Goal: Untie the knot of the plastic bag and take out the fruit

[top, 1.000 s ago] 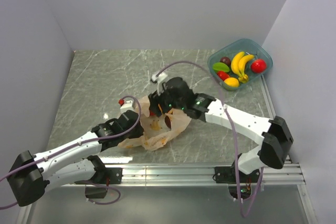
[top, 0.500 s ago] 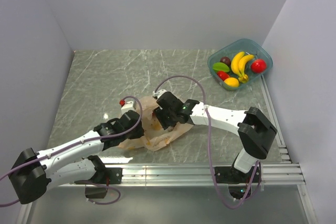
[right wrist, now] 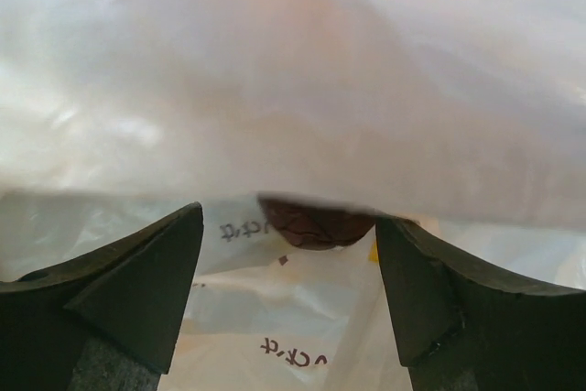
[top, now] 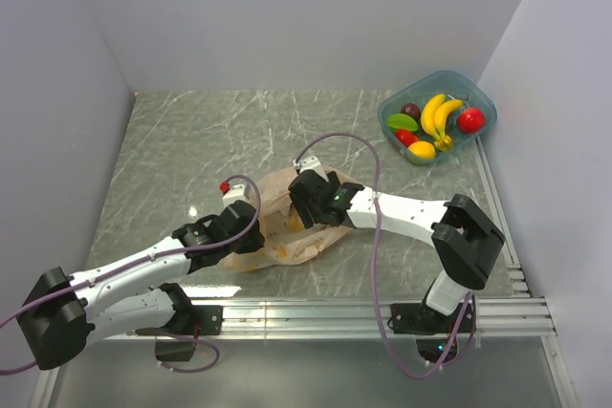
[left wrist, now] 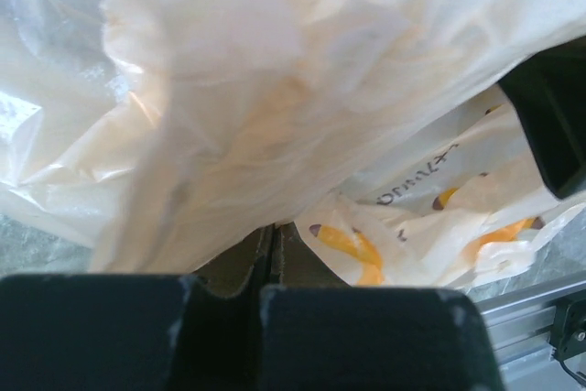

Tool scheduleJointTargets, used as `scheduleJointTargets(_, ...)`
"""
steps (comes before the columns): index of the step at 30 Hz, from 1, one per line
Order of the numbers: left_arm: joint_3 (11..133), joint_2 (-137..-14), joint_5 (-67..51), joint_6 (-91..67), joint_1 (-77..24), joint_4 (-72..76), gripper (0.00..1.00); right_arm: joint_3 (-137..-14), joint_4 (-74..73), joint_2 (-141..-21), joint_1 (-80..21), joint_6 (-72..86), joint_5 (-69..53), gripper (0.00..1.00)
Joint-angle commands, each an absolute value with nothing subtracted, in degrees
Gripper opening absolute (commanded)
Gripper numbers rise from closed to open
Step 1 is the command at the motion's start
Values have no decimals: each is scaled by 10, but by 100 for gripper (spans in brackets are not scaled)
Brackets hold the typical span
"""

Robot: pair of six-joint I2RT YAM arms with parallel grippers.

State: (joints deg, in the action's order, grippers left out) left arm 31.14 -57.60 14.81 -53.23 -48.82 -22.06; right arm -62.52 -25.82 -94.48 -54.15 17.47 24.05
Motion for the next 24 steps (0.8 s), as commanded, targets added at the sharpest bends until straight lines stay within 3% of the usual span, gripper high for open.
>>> scheduleJointTargets(1,321,-584,135,-522,-487,-202,1,-620,-254,-947,-533,198,308,85)
scheduleJointTargets(17,325,-606,108,-506,-489,-176,1,-564,-77,-981,-483,168,149,86)
scheduleJointTargets(22,328,-614,107,-509,-489,-178,1,-540,-47,-963,-483,164,138,76)
scheduleJointTargets(24,327,-612,110,-512,-488,-179,1,-531,-42,-943,-483,160,134,63)
